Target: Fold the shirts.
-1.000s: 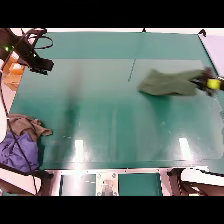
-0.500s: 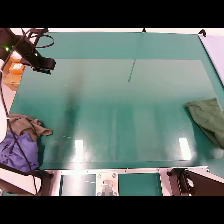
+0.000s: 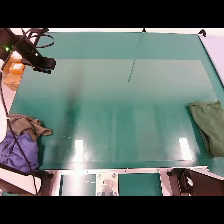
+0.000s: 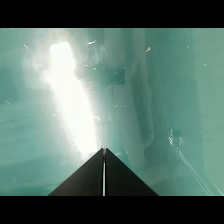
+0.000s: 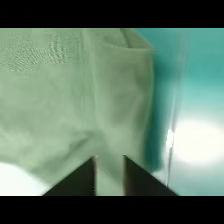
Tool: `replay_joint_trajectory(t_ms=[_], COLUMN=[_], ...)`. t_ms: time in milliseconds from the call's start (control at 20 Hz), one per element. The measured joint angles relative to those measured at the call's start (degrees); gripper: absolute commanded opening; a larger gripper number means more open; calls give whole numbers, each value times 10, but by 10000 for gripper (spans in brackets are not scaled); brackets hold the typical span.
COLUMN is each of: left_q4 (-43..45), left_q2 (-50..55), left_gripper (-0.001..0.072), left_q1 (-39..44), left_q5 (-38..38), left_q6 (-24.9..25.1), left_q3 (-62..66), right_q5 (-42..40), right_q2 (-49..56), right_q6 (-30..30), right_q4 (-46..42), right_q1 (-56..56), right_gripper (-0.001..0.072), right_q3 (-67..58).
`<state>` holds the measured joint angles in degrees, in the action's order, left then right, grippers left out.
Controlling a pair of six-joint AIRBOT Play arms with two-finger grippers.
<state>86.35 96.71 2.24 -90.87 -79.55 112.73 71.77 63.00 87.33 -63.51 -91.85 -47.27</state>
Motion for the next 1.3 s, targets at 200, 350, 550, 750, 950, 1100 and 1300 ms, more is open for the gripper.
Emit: replay_joint_trajectory(t_ms=[200, 350, 550, 750, 950, 1100, 1300], left_q4=[0, -17, -47, -57, -59, -57, -56], left_q2=[0, -3, -72, -220, -364, -420, -445], left_gripper=[23, 22, 22, 23, 24, 24, 24], left_q1=[0, 1, 26, 66, 86, 92, 94], left_q5=[-14, -39, -32, 30, 70, 81, 88], left_q6=[-2, -21, -49, -91, -136, -152, -160], left_q3=[0, -4, -109, -328, -502, -552, -574], right_q5=[47, 3, -31, -47, -96, -108, -110], right_q2=[-30, -44, -54, -69, -79, -82, -82], right_q6=[80, 89, 61, 52, 53, 53, 51], right_q4=[5, 36, 33, 7, -1, -2, -2], right_q1=[93, 255, 513, 750, 912, 985, 1032], right_gripper=[19, 18, 18, 18, 19, 19, 19], right_q3=[-118, -176, -181, -95, -12, 10, 21])
